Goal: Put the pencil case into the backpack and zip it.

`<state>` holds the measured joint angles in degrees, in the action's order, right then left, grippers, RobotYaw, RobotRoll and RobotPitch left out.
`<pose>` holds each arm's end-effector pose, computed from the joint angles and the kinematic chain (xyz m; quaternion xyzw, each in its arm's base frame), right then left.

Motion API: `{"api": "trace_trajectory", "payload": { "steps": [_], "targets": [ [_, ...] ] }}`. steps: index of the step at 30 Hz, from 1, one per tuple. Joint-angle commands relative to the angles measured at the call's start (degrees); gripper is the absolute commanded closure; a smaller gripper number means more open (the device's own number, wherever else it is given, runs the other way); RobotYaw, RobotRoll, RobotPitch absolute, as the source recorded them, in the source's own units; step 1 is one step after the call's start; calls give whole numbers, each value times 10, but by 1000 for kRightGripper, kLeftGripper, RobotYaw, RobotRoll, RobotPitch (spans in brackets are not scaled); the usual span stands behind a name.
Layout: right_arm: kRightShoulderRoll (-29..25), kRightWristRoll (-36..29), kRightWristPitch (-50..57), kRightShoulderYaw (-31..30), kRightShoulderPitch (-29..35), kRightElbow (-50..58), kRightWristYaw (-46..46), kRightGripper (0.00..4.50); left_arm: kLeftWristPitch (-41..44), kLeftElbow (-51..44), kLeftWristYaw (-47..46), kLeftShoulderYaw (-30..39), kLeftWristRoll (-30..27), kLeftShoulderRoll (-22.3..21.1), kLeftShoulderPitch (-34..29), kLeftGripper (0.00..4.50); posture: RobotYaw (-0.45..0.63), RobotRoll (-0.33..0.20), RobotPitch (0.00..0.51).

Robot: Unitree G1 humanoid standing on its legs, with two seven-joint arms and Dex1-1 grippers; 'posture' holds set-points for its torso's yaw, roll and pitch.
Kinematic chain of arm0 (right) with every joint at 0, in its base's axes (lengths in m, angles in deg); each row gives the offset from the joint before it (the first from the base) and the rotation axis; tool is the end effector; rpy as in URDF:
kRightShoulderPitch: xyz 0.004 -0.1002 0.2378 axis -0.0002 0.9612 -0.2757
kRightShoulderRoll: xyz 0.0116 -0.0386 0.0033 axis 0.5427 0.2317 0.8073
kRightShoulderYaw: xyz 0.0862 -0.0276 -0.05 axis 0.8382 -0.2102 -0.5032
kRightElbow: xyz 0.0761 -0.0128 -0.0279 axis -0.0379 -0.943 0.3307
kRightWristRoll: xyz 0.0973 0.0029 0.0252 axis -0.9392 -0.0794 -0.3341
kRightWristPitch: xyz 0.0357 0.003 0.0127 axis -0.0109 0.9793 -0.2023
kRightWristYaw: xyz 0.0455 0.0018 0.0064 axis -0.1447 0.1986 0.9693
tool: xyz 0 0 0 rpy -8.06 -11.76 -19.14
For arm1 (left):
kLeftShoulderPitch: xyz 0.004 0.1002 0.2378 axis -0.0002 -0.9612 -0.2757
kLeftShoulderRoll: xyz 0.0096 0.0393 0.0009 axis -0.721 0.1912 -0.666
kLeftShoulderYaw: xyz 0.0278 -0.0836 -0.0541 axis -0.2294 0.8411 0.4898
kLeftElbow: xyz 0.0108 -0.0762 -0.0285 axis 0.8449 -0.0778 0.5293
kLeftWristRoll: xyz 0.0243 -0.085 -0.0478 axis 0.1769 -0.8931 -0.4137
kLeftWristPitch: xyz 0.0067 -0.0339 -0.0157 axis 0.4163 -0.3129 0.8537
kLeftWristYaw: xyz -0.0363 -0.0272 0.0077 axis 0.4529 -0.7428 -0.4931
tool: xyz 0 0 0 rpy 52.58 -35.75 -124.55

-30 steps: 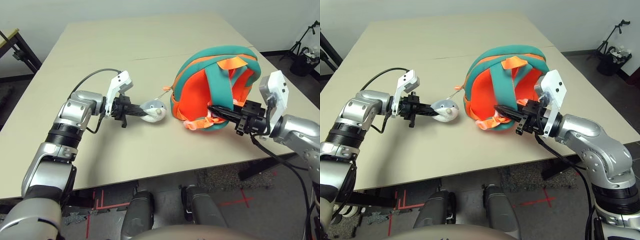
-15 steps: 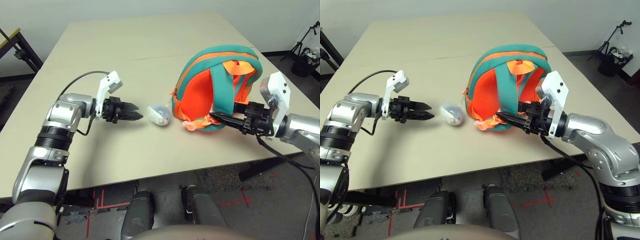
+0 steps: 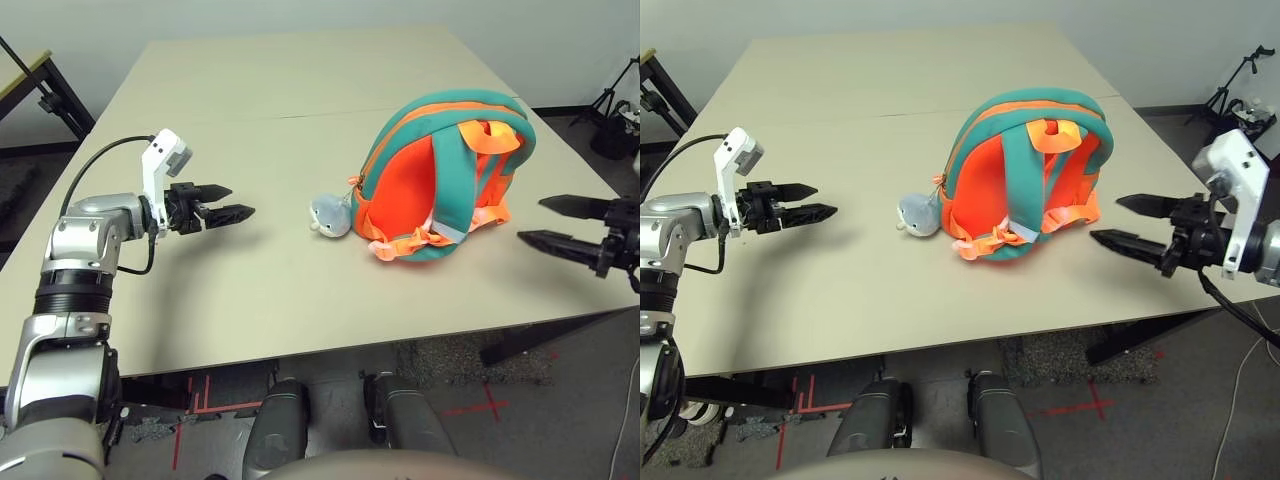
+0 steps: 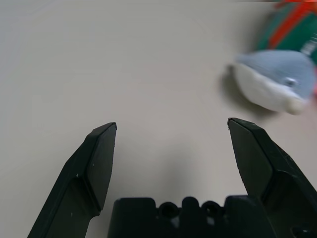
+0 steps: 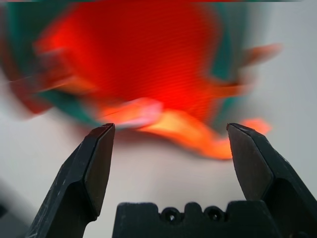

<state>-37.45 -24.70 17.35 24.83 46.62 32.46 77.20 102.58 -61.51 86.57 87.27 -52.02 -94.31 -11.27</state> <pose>0.2058 -0.3604 0.2062 -0.0976 0.0987 0.2746 0.9515 0.2838 0.3066 0.1620 0.0217 0.1459 -0.3133 0.9381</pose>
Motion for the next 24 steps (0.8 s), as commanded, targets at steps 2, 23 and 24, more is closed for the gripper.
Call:
{"api": "trace_trajectory", "payload": {
  "steps": [2,23,24],
  "targets": [
    [63,56,-86,2,-40,-99,-81,33,-63,-13,-102,62,-3,36,-47,0,132,0,88],
    [261,149,-407,47,-179,-415,-446,33,-293,30,-480,116,88,171,-121,0,141,0,92],
    [266,150,-411,45,-182,-418,-447,33,-293,35,-484,119,86,171,-120,0,139,0,92]
  ]
}}
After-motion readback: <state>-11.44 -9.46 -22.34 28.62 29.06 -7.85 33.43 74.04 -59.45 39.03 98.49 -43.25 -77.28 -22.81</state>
